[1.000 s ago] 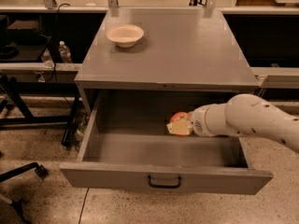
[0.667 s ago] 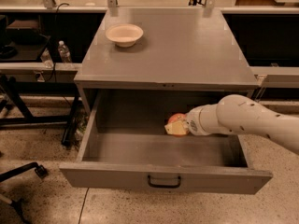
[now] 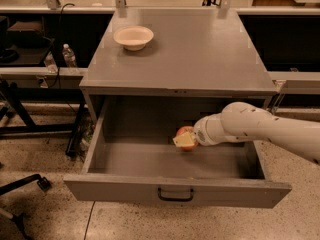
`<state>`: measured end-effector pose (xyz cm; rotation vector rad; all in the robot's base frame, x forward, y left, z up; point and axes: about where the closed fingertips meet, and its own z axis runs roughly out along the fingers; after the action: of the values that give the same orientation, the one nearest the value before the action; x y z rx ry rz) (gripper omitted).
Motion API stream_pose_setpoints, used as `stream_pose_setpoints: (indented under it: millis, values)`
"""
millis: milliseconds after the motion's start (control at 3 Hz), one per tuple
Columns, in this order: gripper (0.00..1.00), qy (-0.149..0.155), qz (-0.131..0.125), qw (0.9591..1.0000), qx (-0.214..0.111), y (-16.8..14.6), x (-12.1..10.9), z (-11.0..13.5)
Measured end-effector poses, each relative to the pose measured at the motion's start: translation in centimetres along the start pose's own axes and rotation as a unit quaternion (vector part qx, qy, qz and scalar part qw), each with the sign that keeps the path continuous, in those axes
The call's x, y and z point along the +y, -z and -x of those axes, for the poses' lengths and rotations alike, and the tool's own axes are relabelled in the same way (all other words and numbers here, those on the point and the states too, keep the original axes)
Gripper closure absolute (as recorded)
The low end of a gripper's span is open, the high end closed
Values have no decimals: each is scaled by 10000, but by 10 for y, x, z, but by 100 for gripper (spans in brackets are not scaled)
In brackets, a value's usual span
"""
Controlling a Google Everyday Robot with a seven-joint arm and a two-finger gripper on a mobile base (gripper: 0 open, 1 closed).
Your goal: Place apple into top drawer
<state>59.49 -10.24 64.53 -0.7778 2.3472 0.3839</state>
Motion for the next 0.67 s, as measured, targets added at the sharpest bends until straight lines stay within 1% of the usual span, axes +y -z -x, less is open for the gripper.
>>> stream_pose_setpoints:
  millis: [333,667]
  values:
    - [0,16,30,10000,61,-6,-1,-2]
    - [0,21,35,10000,58,-7,-2,-1]
